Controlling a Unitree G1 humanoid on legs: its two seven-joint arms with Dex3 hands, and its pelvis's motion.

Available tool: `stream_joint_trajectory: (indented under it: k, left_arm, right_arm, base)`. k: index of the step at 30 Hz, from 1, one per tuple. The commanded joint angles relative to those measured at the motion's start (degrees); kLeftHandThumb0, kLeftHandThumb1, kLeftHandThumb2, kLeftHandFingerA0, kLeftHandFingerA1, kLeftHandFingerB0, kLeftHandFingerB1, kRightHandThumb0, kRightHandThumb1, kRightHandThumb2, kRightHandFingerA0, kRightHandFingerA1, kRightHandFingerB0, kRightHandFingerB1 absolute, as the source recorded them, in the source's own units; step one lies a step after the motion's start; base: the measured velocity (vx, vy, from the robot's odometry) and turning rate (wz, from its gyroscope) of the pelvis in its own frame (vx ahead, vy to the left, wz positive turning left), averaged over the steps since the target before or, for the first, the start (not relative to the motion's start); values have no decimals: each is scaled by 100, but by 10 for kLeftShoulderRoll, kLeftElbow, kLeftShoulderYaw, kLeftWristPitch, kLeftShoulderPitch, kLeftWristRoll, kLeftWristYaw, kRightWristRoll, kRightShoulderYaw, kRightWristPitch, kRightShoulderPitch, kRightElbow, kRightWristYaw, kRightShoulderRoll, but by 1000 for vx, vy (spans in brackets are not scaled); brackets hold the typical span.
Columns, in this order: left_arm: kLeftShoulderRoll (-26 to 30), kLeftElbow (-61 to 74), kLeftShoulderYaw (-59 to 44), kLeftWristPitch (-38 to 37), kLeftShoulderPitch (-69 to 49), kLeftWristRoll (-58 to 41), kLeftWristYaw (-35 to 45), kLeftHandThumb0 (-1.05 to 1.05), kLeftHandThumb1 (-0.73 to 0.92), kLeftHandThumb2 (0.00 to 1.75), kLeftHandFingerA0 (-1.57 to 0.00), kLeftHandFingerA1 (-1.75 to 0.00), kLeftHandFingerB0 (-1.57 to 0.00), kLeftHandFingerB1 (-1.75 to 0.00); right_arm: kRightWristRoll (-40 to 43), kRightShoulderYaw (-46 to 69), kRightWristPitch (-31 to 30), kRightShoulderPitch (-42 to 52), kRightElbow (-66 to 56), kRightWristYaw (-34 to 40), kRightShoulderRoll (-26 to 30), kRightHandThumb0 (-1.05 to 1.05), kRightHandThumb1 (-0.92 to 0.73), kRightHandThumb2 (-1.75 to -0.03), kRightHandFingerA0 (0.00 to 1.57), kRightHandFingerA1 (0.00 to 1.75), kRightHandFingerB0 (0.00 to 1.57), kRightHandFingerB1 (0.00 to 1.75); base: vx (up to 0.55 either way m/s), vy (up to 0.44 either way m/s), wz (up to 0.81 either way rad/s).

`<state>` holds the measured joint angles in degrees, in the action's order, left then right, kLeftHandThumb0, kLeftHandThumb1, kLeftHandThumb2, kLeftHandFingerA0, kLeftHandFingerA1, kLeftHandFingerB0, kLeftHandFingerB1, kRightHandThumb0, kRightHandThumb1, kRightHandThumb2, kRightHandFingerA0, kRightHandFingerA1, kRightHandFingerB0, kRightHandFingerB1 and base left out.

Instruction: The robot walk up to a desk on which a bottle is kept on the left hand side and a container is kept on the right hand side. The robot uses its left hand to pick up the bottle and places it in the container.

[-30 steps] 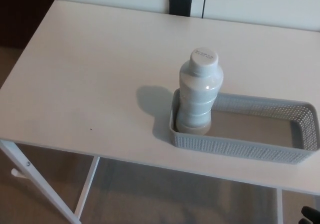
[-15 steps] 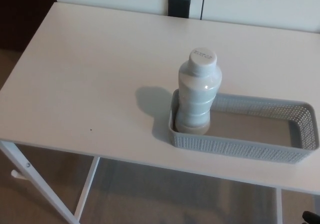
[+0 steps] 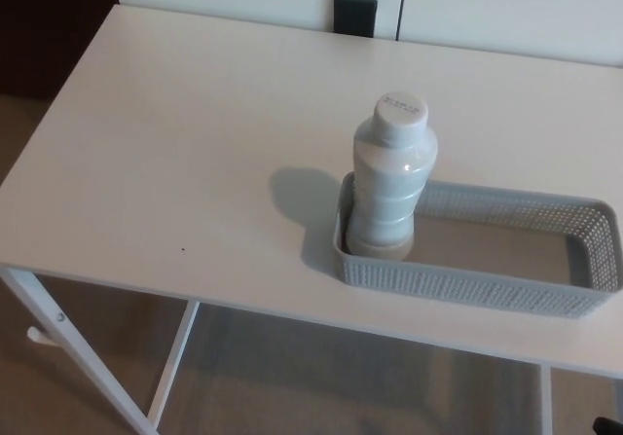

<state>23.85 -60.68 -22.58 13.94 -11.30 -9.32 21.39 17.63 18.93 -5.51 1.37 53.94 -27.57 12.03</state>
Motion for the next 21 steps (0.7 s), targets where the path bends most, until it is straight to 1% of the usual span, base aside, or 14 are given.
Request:
stream_joint_trajectory:
  k: [1, 2, 3, 4, 5, 7, 9, 10, 12, 13, 14, 16, 17, 21]
  left_arm:
    - [29, -29, 34, -106, 78, 31, 20, -37, 69, 60, 0, -30, -3, -27]
    - [21, -33, 35, -103, 91, 24, 10, -26, 62, 106, -2, -52, 0, -50]
    - [13, -36, 31, -99, 98, 16, 8, -39, 62, 69, -6, -25, -6, -31]
    - [8, -38, 28, -97, 103, 10, 7, -39, 62, 69, -6, -25, -6, -31]
    - [-1, -41, 28, -103, 105, 6, 9, -26, 65, 108, -2, -53, 0, -49]
    - [-16, -43, 29, -110, 107, 3, 6, -26, 64, 107, -2, -53, 0, -49]
    - [-21, -42, 70, -150, 100, 49, -30, -29, 59, 105, -1, -51, 0, -49]
    - [-22, -42, 98, -173, 96, 80, -59, -45, 65, 60, -19, -36, -18, -30]
    - [-22, -44, 127, -196, 94, 107, -88, -45, 65, 60, -19, -36, -18, -30]
    - [-16, -41, 172, -235, 81, 153, -119, -46, 63, 60, -23, -38, -17, -30]
    - [-14, -41, 185, -245, 78, 163, -127, -46, 63, 60, -23, -38, -17, -30]
    - [-9, -47, 199, -257, 76, 165, -132, -46, 63, 60, -22, -35, -18, -29]
    - [-3, -47, 197, -262, 73, 155, -124, -48, 68, 62, -21, -33, -20, -28]
    - [1, -37, 195, -268, 68, 140, -126, -45, 68, 61, -21, -31, -20, -28]
  right_arm:
    - [-11, 3, 24, 15, 4, -1, 32, -59, -36, -73, 25, 48, 20, 46]
    - [-12, 3, 26, 17, 3, -2, 31, -61, -36, -74, 25, 48, 19, 46]
    - [-13, 2, 28, 17, 4, -2, 31, -60, -37, -74, 25, 48, 19, 46]
    - [-14, 1, 30, 17, 5, -2, 31, -60, -37, -74, 25, 48, 19, 46]
    - [-15, -1, 31, 16, 7, -2, 32, -61, -38, -74, 25, 48, 19, 45]
    - [-16, -2, 33, 15, 10, -3, 34, -60, -38, -74, 24, 47, 18, 45]
    - [-15, -2, 36, 14, 11, -2, 30, -61, -37, -74, 26, 48, 20, 45]
    - [-15, -1, 38, 12, 11, -3, 30, -62, -36, -75, 26, 49, 18, 46]
    - [-14, 0, 41, 11, 11, -5, 31, -62, -36, -75, 26, 49, 18, 46]
    - [-11, 4, 38, 8, 10, -7, 33, -62, -35, -73, 26, 49, 19, 46]
    - [-10, 5, 37, 8, 9, -7, 34, -62, -35, -73, 26, 49, 19, 46]
    - [-12, 4, 38, 3, 11, -1, 33, -63, -34, -74, 29, 50, 22, 47]
    - [-17, -1, 36, -1, 10, 2, 32, -62, -35, -73, 25, 49, 20, 47]
    - [-19, -2, 33, -3, 11, 5, 29, -61, -36, -74, 25, 49, 20, 47]
  base:
    - [0, 0, 0]
    - [0, 0, 0]
    - [0, 0, 0]
    - [0, 0, 0]
    - [0, 0, 0]
    - [0, 0, 0]
    - [0, 0, 0]
    - [0, 0, 0]
    - [0, 0, 0]
    - [0, 0, 0]
    - [0, 0, 0]
    - [0, 0, 0]
    - [0, 0, 0]
    - [0, 0, 0]
